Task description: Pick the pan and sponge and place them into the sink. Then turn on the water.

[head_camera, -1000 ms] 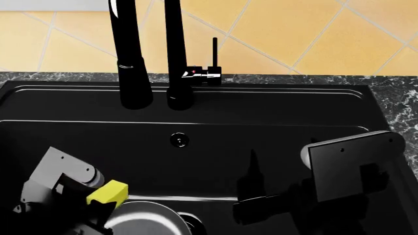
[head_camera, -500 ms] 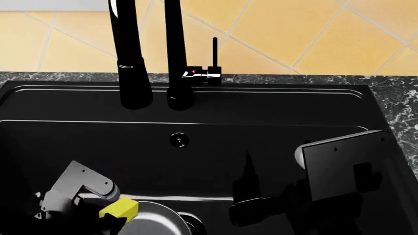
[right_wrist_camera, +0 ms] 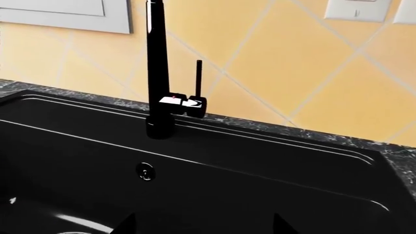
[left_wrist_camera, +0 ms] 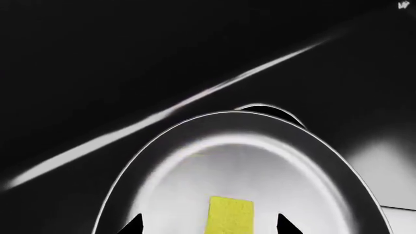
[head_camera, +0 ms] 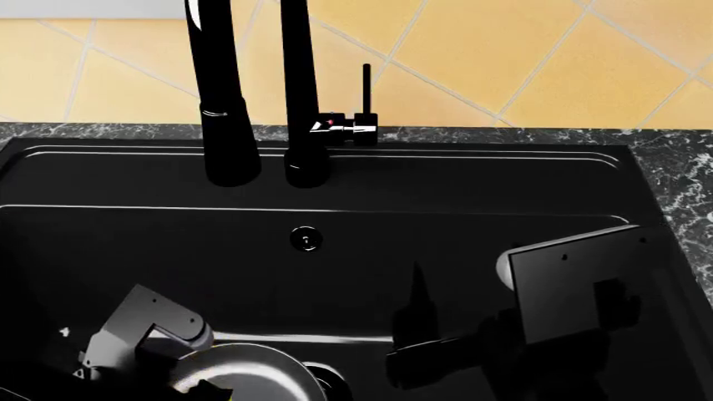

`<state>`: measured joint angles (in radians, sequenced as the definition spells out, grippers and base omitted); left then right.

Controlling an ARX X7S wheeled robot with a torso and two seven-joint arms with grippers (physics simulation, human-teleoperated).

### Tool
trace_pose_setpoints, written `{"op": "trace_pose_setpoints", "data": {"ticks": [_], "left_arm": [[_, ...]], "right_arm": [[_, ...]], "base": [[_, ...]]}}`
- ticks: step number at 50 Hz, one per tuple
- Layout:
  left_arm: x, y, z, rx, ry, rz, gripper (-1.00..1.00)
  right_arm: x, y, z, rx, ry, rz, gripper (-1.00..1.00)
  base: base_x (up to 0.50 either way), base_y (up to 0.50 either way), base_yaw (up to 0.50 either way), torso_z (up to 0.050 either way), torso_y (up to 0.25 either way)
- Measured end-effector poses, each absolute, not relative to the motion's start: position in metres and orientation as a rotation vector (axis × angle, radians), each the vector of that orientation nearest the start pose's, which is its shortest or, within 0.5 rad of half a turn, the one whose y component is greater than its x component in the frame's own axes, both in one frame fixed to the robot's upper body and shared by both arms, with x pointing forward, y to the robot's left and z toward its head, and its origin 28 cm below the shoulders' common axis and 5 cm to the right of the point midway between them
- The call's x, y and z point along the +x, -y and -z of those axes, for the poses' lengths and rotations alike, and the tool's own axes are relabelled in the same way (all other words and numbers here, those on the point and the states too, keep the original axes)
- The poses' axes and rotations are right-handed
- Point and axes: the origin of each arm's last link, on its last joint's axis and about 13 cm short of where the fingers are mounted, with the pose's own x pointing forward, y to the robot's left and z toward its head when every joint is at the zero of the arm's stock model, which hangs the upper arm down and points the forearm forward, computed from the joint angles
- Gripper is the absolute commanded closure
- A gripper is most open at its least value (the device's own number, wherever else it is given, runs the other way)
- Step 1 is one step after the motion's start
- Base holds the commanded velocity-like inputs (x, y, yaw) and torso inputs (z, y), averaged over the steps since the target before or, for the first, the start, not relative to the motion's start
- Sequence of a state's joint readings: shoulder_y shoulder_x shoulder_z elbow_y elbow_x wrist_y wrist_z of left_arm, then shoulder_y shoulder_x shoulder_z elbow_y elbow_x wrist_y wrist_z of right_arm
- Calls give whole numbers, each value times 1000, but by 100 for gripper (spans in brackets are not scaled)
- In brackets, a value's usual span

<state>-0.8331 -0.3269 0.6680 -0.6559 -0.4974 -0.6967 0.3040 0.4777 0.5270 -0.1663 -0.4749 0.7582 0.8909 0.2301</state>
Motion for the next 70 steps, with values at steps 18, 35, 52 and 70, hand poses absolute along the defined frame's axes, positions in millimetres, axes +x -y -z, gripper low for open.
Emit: {"op": "trace_pose_setpoints", "data": {"ticks": [18, 35, 52, 70], "left_arm": [[333, -251, -83, 185, -633, 452, -100], [316, -259, -115, 135, -457, 358, -100], [301, -266, -127, 100, -332, 230, -100], [293, -271, -141, 81, -210, 41, -100]], "right_arm": [[261, 132, -169, -62, -94, -272, -100], [286, 122, -176, -30, -67, -274, -100], [320, 109, -172, -19, -73, -285, -100], [361, 97, -172, -10, -45, -271, -100]], "base": [[0, 0, 0, 0, 0], [0, 0, 0, 0, 0], [0, 0, 0, 0, 0], [0, 0, 0, 0, 0]]}}
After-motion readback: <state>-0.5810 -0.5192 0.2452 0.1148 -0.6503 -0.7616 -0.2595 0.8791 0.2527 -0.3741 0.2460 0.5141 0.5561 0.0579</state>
